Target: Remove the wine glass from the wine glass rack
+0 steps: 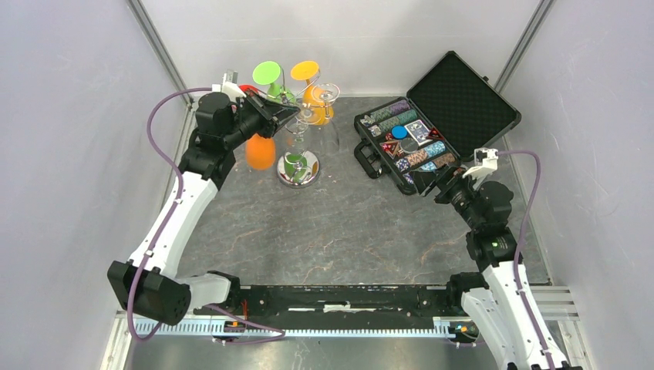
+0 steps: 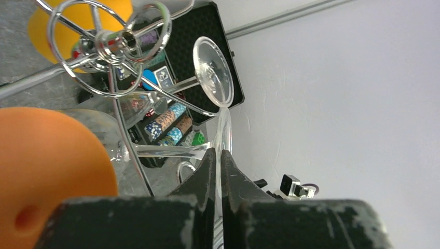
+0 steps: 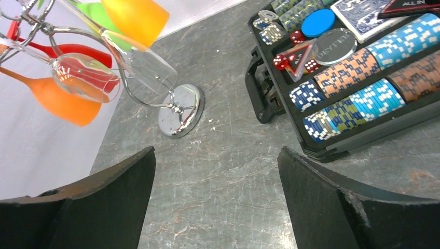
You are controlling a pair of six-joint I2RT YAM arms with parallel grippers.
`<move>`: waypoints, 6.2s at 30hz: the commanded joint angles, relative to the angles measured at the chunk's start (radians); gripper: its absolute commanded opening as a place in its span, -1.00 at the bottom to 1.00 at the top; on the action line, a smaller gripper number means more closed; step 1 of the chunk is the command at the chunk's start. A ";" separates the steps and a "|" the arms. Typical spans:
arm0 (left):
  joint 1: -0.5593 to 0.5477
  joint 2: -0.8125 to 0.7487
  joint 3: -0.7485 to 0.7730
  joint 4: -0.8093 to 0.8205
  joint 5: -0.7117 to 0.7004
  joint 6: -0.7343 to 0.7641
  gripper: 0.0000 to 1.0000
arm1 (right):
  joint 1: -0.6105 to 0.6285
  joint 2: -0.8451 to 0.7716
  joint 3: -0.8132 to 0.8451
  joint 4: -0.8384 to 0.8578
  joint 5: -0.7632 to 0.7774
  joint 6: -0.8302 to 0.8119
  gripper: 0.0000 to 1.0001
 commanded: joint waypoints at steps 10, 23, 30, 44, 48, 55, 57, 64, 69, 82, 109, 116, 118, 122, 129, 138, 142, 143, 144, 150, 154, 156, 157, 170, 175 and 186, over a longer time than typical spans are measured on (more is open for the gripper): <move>-0.046 -0.053 -0.006 0.132 0.147 -0.076 -0.96 | 0.004 0.002 -0.075 0.248 -0.152 0.037 0.96; -0.191 -0.146 -0.085 0.244 0.105 -0.277 -0.96 | 0.111 0.069 -0.248 0.817 -0.209 0.431 0.96; -0.320 -0.140 -0.140 0.388 0.036 -0.445 -0.96 | 0.320 0.154 -0.181 1.014 -0.098 0.452 0.96; -0.340 -0.272 -0.174 0.222 -0.019 -0.405 -0.96 | 0.572 0.282 0.118 0.782 -0.192 -0.373 0.74; -0.340 -0.282 -0.186 0.204 0.002 -0.411 -0.96 | 0.607 0.354 0.174 0.800 -0.184 -0.477 0.74; -0.341 -0.309 -0.205 0.180 0.005 -0.404 -0.96 | 0.636 0.441 0.220 0.861 -0.228 -0.506 0.60; -0.341 -0.318 -0.213 0.151 0.004 -0.406 -0.96 | 0.648 0.463 0.237 0.856 -0.230 -0.511 0.47; -0.340 -0.342 -0.224 0.141 0.000 -0.415 -0.96 | 0.673 0.516 0.280 0.818 -0.235 -0.532 -0.18; -0.340 -0.361 -0.222 0.115 -0.015 -0.403 -0.93 | 0.682 0.517 0.258 0.883 -0.218 -0.499 -0.95; -0.340 -0.514 -0.307 -0.067 -0.128 -0.234 0.99 | 0.682 0.375 -0.024 1.323 0.276 -0.182 -1.00; -0.591 -0.403 -0.443 0.304 -0.166 -0.169 0.40 | 0.683 0.329 -0.216 1.434 0.626 0.476 -0.99; -0.611 -0.408 -0.497 0.417 -0.173 -0.207 0.26 | 0.686 0.260 -0.231 1.272 0.678 0.462 -1.00; -0.613 -0.394 -0.506 0.437 -0.174 -0.216 0.22 | 0.687 0.264 -0.233 1.265 0.682 0.457 -0.99; -0.614 -0.355 -0.511 0.486 -0.149 -0.254 0.18 | 0.689 0.310 -0.232 1.312 0.655 0.494 -1.00; -0.615 -0.337 -0.465 0.479 -0.124 -0.234 0.17 | 0.732 0.396 -0.245 1.447 0.686 0.559 -0.99; -0.613 -0.350 -0.397 0.391 -0.150 -0.091 -0.18 | 0.760 0.457 -0.184 1.449 0.673 0.584 -1.00; -0.612 -0.330 -0.344 0.337 -0.177 0.005 -0.43 | 0.768 0.484 -0.189 1.495 0.662 0.658 -0.99; -0.613 -0.321 -0.327 0.311 -0.182 0.030 -0.49 | 0.769 0.489 -0.188 1.506 0.660 0.669 -1.00; -0.613 -0.314 -0.312 0.297 -0.185 0.052 -0.54 | 0.769 0.492 -0.184 1.501 0.654 0.679 -0.99; -0.613 -0.297 -0.282 0.246 -0.249 0.143 -0.96 | 0.782 0.498 -0.177 1.474 0.642 0.678 -0.99; -0.613 -0.312 -0.271 0.212 -0.280 0.226 -0.96 | 0.783 0.499 -0.175 1.471 0.632 0.679 -0.83; -0.613 -0.328 -0.264 0.181 -0.302 0.277 -0.96 | 0.783 0.498 -0.166 1.462 0.622 0.671 -0.59; -0.613 -0.337 -0.261 0.180 -0.311 0.311 -0.96 | 0.784 0.495 -0.163 1.452 0.617 0.666 -0.46; -0.613 -0.418 -0.146 -0.241 -0.407 0.555 -0.96 | 0.784 0.418 -0.198 1.207 0.519 0.621 0.77; -0.613 -0.422 -0.076 -0.511 -0.465 0.606 -0.96 | 0.783 0.322 -0.262 0.993 0.501 0.604 0.77; -0.537 -0.269 0.043 -0.989 -0.796 0.555 -0.96 | 0.784 0.122 -0.285 0.632 0.657 0.461 0.71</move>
